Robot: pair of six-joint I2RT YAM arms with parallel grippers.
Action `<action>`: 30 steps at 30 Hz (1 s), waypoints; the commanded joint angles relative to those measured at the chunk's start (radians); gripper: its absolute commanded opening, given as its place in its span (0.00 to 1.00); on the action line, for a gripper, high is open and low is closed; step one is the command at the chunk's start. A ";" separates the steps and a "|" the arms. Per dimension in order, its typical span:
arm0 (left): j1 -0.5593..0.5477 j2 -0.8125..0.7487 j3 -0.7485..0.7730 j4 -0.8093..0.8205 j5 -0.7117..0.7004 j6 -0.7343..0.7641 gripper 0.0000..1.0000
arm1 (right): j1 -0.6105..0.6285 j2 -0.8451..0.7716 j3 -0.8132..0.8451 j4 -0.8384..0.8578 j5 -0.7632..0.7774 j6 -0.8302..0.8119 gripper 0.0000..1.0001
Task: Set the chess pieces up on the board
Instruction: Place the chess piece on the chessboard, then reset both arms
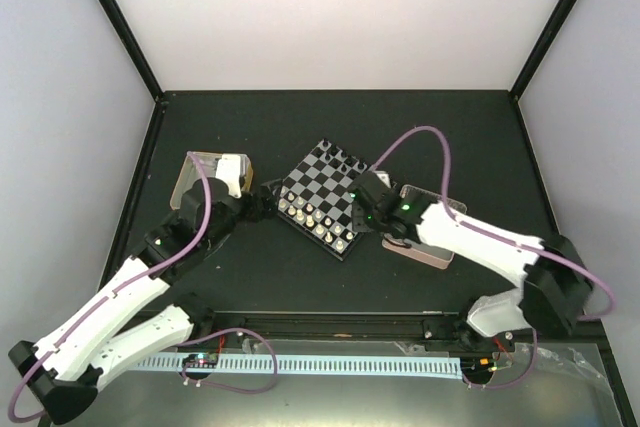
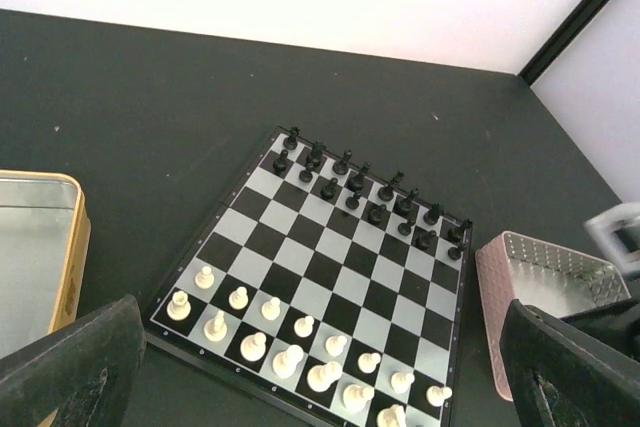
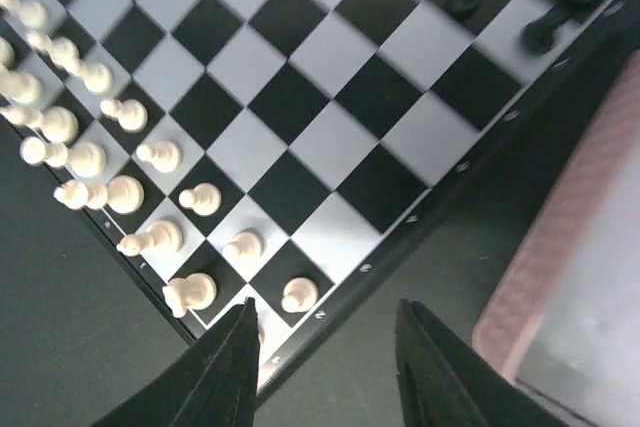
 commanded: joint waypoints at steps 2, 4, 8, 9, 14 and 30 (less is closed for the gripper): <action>0.005 -0.091 0.046 -0.030 0.034 0.101 0.99 | -0.045 -0.293 -0.079 0.019 0.195 0.022 0.47; 0.005 -0.142 0.043 -0.016 0.058 0.142 0.99 | -0.055 -0.411 -0.104 -0.005 0.260 0.008 0.56; 0.005 -0.230 0.068 -0.035 0.053 0.175 0.99 | -0.065 -0.624 -0.101 -0.109 0.401 -0.042 0.78; 0.006 -0.245 0.083 -0.055 0.051 0.179 0.99 | -0.065 -0.668 -0.086 -0.140 0.433 -0.054 0.85; 0.006 -0.287 0.166 -0.168 0.024 0.181 0.99 | -0.066 -0.850 -0.014 -0.267 0.514 -0.112 1.00; 0.005 -0.407 0.281 -0.366 -0.008 0.178 0.99 | -0.066 -1.028 0.158 -0.602 0.589 0.029 1.00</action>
